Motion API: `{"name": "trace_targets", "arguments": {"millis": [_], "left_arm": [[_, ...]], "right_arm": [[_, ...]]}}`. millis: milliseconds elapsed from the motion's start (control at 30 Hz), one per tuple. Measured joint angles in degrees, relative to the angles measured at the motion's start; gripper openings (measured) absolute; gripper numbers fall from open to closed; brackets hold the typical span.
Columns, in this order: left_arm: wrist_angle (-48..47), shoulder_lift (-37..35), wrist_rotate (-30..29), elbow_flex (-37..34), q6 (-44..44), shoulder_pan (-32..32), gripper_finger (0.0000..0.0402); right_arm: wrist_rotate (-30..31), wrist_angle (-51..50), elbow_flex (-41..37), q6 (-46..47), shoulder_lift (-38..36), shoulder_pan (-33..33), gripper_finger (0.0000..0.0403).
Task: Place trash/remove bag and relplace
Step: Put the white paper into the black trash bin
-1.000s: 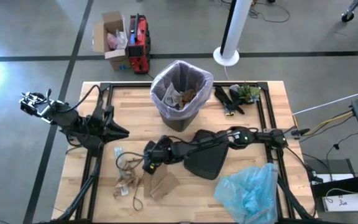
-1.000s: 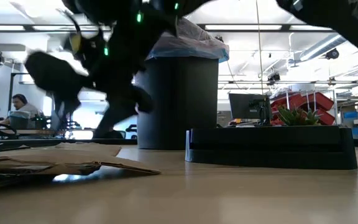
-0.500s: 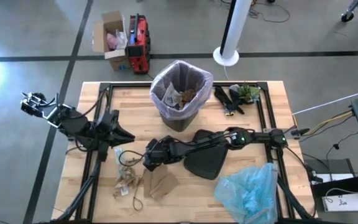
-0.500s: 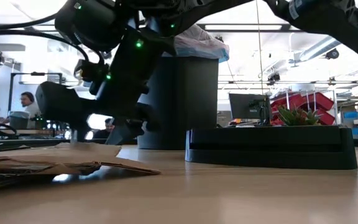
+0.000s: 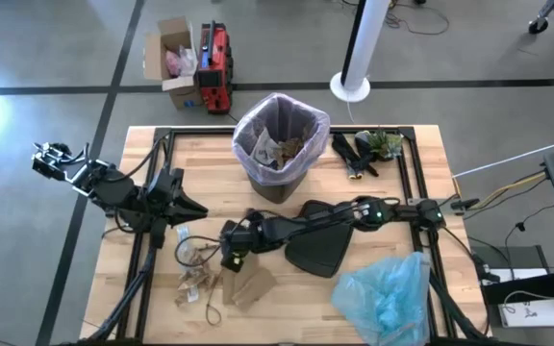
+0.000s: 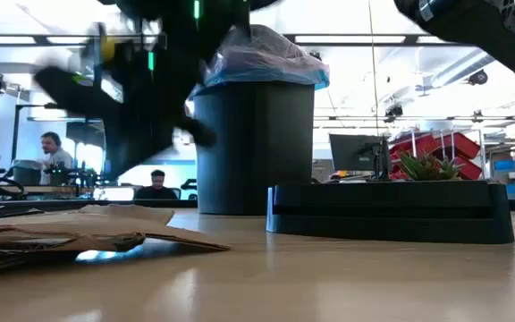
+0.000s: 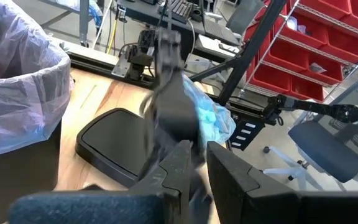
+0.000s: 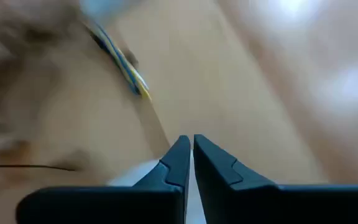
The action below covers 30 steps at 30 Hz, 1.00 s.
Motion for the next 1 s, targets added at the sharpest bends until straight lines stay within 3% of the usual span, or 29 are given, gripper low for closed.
{"name": "trace_targets", "arguments": {"millis": [300,467,567,767,1000], "left_arm": [[0.08,-0.61,-0.15,0.0,0.0,-0.01,0.0039],[0.26,-0.63,-0.2,0.0,-0.02,0.0,0.0039],[0.26,-0.59,-0.17,0.0,-0.13,0.0,0.0039],[-0.01,-1.33,-0.1,0.0,-0.22,-0.02,0.0039],[-2.03,-3.14,-0.08,0.0,-0.48,0.0,0.0039]], "right_arm": [[11.14,2.17,-0.4,-16.41,-15.94,-1.07,0.0001],[11.47,3.47,-0.16,-23.2,-20.15,-2.3,0.0008],[7.74,2.77,-0.48,-23.53,-19.31,-2.39,0.0023],[2.73,2.29,-0.77,-12.77,-13.99,-1.87,0.0085],[2.05,2.1,-0.84,19.22,-5.5,0.13,0.0168]]}}
